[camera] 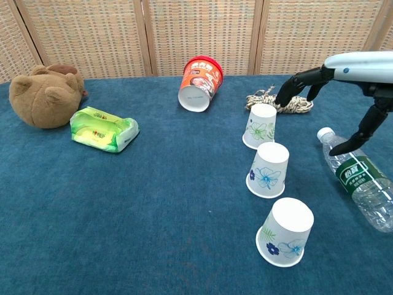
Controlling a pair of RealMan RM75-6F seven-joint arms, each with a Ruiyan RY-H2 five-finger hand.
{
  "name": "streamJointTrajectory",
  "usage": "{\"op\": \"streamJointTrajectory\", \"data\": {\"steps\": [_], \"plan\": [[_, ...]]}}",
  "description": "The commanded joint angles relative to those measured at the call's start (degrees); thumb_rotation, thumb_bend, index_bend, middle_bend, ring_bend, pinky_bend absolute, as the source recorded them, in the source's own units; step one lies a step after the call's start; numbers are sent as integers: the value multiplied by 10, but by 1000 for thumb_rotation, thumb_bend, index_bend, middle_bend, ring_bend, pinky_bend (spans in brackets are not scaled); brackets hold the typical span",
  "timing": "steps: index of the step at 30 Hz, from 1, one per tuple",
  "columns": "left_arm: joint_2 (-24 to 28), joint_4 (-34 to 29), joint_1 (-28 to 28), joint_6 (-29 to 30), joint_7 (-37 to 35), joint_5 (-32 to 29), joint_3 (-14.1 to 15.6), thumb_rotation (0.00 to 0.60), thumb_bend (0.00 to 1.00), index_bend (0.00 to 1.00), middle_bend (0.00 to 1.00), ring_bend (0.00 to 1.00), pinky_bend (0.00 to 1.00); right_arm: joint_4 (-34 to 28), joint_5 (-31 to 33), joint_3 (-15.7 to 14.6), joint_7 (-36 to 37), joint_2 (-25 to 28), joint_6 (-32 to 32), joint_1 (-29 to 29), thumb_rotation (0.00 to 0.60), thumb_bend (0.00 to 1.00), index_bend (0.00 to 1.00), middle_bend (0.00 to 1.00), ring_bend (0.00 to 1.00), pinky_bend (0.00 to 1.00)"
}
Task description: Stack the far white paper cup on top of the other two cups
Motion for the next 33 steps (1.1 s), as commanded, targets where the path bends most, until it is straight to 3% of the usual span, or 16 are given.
{"op": "streamJointTrajectory", "data": {"steps": [1, 13, 19, 29, 33], "plan": [[-2, 0, -3, -6, 6, -5, -1, 600, 57, 0, 0, 0, 0, 34, 7, -4, -34, -33, -18, 19, 600, 166, 260, 331, 212, 292], [-7, -1, -10, -19, 18, -21, -3, 600, 59, 0, 0, 0, 0, 111, 34, -15, -79, -121, -36, 57, 600, 215, 265, 352, 238, 330], [-7, 2, -12, -22, 12, -32, -7, 600, 59, 0, 0, 0, 0, 146, 49, -16, -81, -156, -41, 73, 600, 259, 295, 401, 318, 373], [-8, 3, -15, -26, 13, -38, -8, 600, 60, 0, 0, 0, 0, 163, 48, -26, -73, -173, -27, 82, 600, 411, 440, 505, 406, 494], [-9, 2, -17, -29, 16, -38, -7, 600, 60, 0, 0, 0, 0, 151, 36, -35, -65, -164, -17, 83, 600, 424, 450, 515, 415, 507]]}}
